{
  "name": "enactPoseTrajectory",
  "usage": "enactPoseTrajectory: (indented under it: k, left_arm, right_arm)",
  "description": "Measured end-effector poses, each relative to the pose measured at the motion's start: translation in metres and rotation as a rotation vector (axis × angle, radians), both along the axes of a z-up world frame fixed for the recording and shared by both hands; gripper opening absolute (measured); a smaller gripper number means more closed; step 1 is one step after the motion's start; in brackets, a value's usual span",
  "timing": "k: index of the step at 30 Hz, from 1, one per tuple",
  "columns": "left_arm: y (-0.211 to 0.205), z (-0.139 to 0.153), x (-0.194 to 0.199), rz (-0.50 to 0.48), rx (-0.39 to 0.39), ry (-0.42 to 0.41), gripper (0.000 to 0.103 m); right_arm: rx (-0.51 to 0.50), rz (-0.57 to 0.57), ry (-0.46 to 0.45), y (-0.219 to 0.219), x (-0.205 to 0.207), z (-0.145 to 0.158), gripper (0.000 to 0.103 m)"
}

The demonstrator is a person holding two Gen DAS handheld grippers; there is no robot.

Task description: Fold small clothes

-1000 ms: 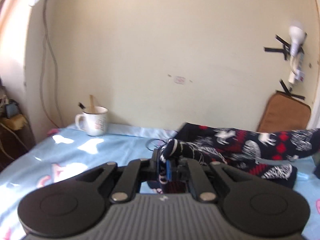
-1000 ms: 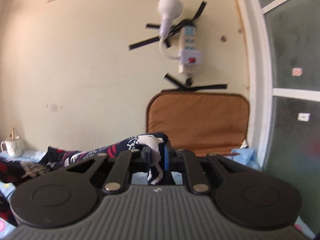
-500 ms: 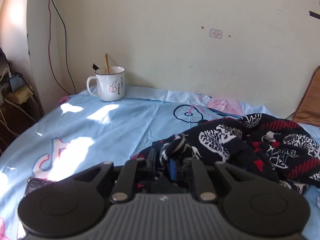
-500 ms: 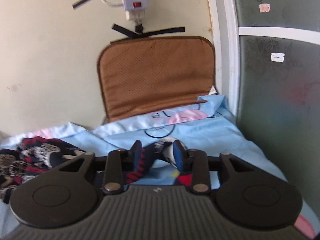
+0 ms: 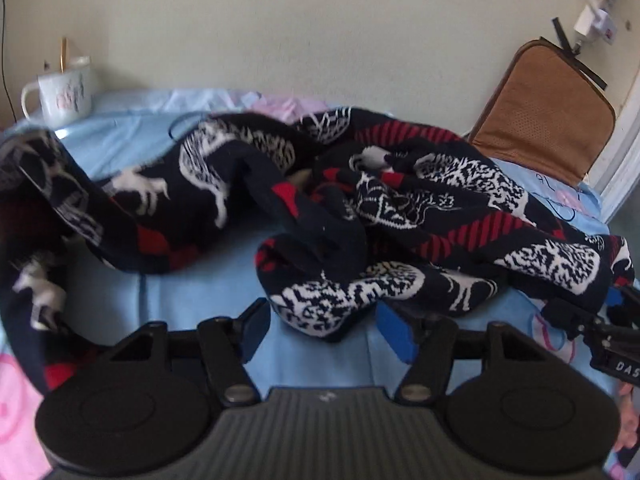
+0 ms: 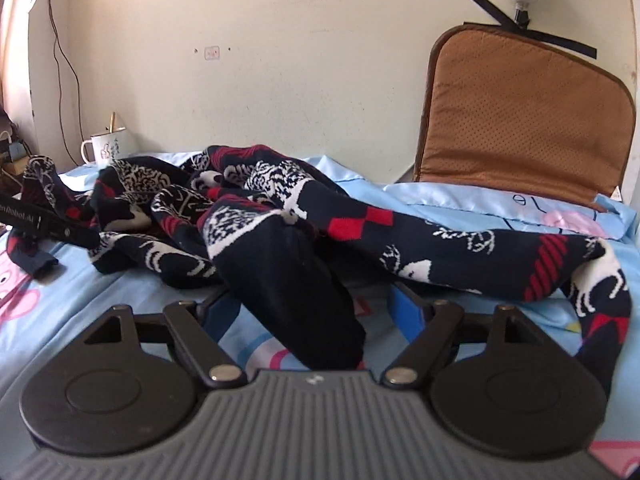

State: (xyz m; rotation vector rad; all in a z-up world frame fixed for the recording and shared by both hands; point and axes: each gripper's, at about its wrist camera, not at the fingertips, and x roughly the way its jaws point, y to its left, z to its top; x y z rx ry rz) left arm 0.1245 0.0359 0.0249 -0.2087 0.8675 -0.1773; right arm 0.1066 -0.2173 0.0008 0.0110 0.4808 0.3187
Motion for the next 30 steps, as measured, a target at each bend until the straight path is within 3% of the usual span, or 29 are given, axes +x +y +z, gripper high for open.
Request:
enactPoseTrajectory:
  k: [1,2,3,5,7,10,13,16,18,19,21,23,25,27,30]
  left_arm:
    - [0.003,-0.006,0.004,0.035,-0.018,-0.002,0.035]
    - [0.005,-0.005,0.006,0.04,-0.023,-0.011,0.026]
    - [0.007,-0.002,0.008,0.026,-0.054,-0.003,0.016]
    - [0.016,0.014,0.002,0.018,-0.094,-0.026,0.014]
    - [0.026,0.041,-0.014,0.011,-0.078,-0.096,0.013]
    - [0.054,0.097,-0.055,-0.039,-0.132,-0.23,0.013]
    - [0.082,0.141,-0.104,-0.043,-0.11,-0.367,0.014]
    - [0.098,0.144,-0.131,-0.021,-0.033,-0.359,0.019]
    - [0.102,0.127,-0.143,-0.027,0.015,-0.3,0.024]
    - [0.103,0.116,-0.146,-0.037,0.028,-0.267,0.034]
    - [0.115,0.095,-0.158,-0.029,0.037,-0.214,0.043]
    - [0.131,0.084,-0.161,0.02,0.035,-0.19,0.043]
    - [0.147,0.085,-0.157,0.083,0.029,-0.188,0.044]
    - [0.156,0.095,-0.147,0.129,0.034,-0.209,0.045]
    - [0.15,0.116,-0.121,0.11,0.088,-0.267,0.053]
  right_arm:
    - [0.013,0.016,0.017,-0.001,0.002,-0.004,0.05]
    - [0.039,0.049,0.062,-0.002,0.005,-0.005,0.011]
    - [0.066,0.062,0.102,-0.002,0.008,-0.004,0.01]
    - [0.135,0.098,0.101,-0.005,0.0,0.007,0.01]
    - [0.269,0.178,0.088,-0.016,-0.018,0.031,0.01]
    - [0.513,0.305,0.087,-0.039,-0.052,0.072,0.01]
    - [0.613,0.402,0.022,-0.059,-0.097,0.107,0.01]
    - [0.542,0.4,0.033,-0.058,-0.127,0.111,0.017]
    - [0.461,0.434,0.113,-0.047,-0.141,0.088,0.042]
    - [0.421,0.453,0.19,-0.04,-0.146,0.071,0.062]
    - [0.308,0.424,0.282,-0.031,-0.154,0.045,0.063]
    - [0.218,0.34,0.329,-0.04,-0.155,0.028,0.063]
    - [0.238,0.265,0.342,-0.059,-0.147,0.026,0.063]
    - [0.273,0.241,0.302,-0.074,-0.138,0.035,0.063]
    - [0.241,0.19,0.199,-0.077,-0.116,0.058,0.063]
